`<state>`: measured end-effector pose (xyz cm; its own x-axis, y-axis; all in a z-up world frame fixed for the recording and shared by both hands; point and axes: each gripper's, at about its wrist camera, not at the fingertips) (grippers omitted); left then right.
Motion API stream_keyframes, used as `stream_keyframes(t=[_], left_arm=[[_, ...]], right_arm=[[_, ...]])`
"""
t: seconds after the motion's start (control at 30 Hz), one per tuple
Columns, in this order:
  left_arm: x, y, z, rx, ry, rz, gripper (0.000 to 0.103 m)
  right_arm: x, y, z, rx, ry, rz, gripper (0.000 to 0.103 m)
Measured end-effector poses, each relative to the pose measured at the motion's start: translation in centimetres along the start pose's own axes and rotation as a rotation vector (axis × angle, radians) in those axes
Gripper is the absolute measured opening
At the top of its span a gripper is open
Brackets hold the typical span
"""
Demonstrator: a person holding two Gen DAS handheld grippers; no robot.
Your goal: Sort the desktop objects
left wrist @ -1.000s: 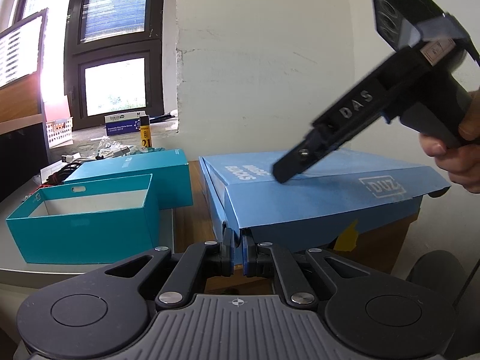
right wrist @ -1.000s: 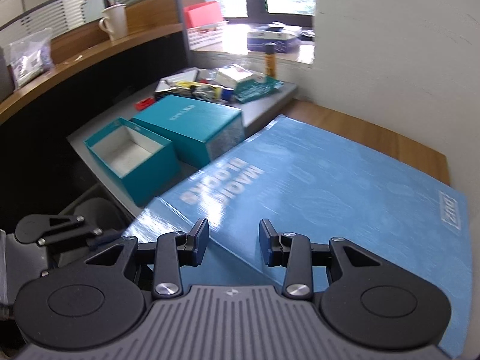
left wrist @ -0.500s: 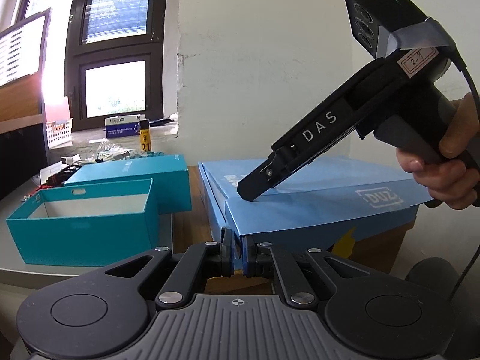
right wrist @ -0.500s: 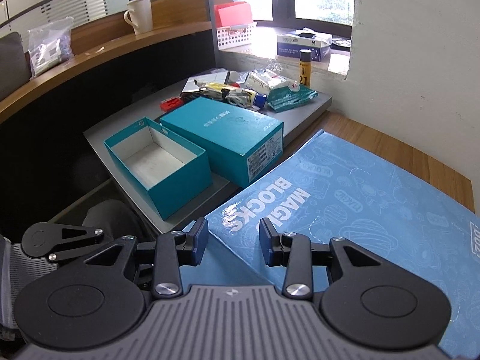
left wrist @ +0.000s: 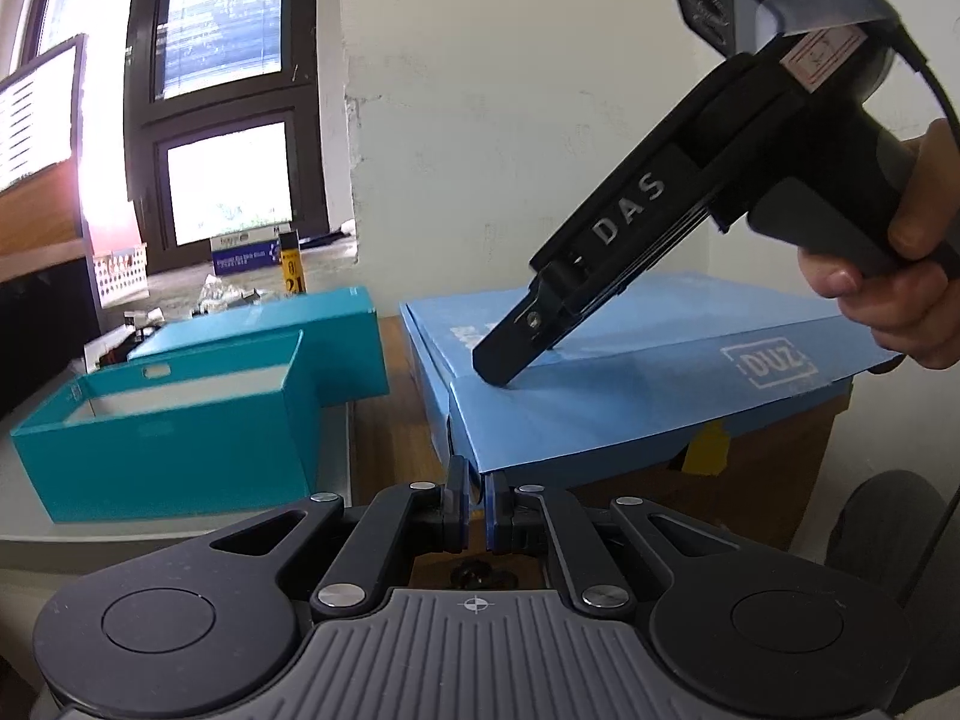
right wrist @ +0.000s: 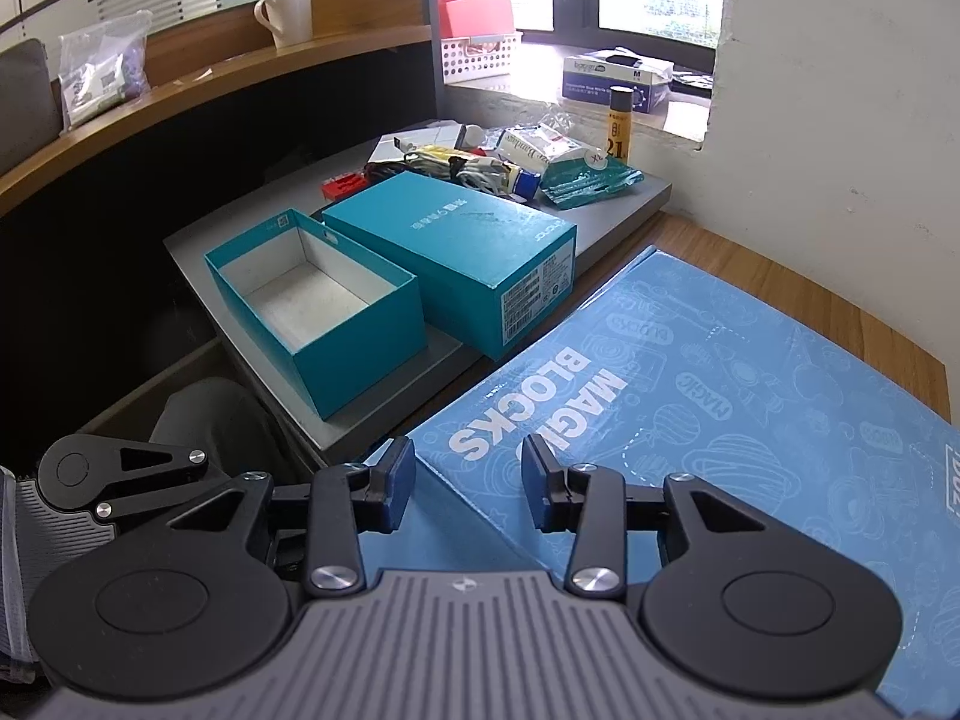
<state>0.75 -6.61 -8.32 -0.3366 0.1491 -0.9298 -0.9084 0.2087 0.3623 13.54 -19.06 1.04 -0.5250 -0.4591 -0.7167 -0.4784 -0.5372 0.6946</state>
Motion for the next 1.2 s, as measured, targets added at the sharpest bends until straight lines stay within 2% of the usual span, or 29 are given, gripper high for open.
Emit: stream_keyframes(t=[0.27, 0.43, 0.77, 0.87, 1.0, 1.2], left_arm=[[0.9, -0.7, 0.9, 0.032, 0.058, 0.027, 0.009], [1.8, -1.3, 1.9, 0.058, 0.108, 0.080, 0.009], [0.6, 0.2, 2.7, 0.063, 0.150, 0.084, 0.009], [-0.1, 0.5, 2.5, 0.063, 0.150, 0.080, 0.009], [-1.0, 0.6, 2.0, 0.054, 0.141, 0.074, 0.009], [-3.0, 0.3, 1.1, 0.072, 0.124, 0.047, 0.013]], right_arm=[[0.5, -0.3, 0.6, 0.019, 0.022, -0.005, 0.048], [1.1, -0.6, 1.1, 0.045, 0.040, -0.007, 0.048], [2.4, -1.0, 2.5, 0.113, 0.094, -0.067, 0.049], [2.7, -0.6, 2.4, 0.116, 0.060, -0.100, 0.049], [3.0, 0.5, 1.4, 0.073, -0.030, -0.120, 0.048], [4.6, 3.1, 0.7, 0.100, -0.075, -0.143, 0.048]])
Point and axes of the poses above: each gripper's, at about its wrist camera, not at the fingertips, and y roughly against the way its jaws point, z to its left, x to its underside, and after that the axes turned 2 degrees about x, right-handed
